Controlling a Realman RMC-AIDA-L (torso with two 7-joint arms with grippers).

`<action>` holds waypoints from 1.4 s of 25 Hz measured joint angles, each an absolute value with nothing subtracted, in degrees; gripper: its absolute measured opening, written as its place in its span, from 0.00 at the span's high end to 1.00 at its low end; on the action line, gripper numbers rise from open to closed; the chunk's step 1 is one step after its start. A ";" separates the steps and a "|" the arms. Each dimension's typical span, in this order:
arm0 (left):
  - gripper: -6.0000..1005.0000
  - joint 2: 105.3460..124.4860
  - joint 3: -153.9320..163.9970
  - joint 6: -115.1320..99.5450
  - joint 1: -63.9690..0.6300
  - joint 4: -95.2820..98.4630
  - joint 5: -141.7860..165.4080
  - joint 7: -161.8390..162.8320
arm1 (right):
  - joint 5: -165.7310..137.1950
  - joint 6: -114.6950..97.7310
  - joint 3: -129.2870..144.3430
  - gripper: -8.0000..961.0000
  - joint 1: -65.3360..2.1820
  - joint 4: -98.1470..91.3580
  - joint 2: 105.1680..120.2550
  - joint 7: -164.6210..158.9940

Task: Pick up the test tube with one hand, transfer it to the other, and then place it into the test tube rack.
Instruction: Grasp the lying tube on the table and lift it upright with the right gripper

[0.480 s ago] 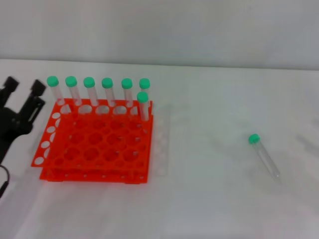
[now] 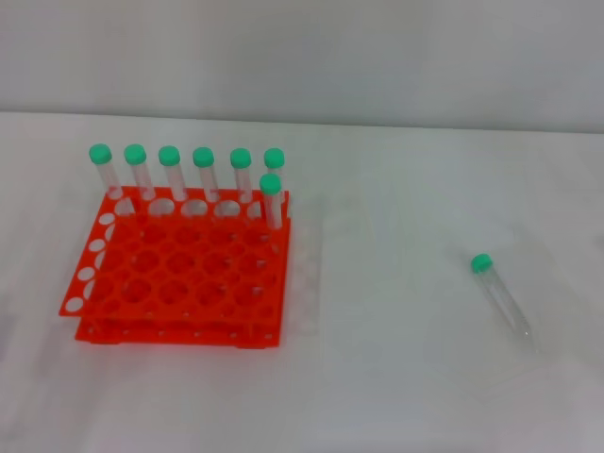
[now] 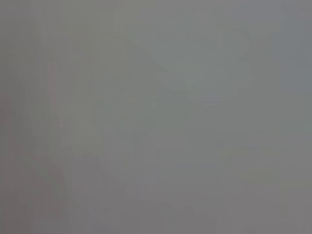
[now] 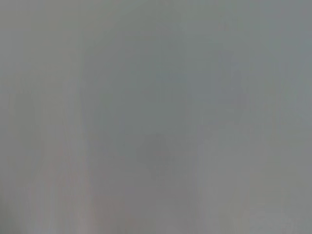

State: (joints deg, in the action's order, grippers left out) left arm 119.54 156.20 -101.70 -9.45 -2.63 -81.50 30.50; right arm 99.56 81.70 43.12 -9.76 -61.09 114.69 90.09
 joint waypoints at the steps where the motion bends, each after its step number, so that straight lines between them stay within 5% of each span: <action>1: 0.27 119.57 153.76 -102.03 -8.61 -2.62 -81.52 30.47 | 99.63 78.45 43.33 0.18 -9.97 -60.90 114.69 90.47; 10: 0.28 119.46 151.79 -102.43 -6.99 -2.84 -81.30 30.89 | 95.81 79.70 46.07 0.17 -9.92 -67.20 114.69 86.57; 22: 0.28 119.09 152.15 -99.52 -9.17 -4.57 -78.10 31.03 | 41.05 79.12 71.49 0.17 -13.29 -110.86 114.71 34.60; 35: 0.28 118.99 152.23 -97.76 -10.83 -4.54 -74.53 31.03 | 28.45 94.14 81.36 0.18 -22.88 -104.07 115.29 17.79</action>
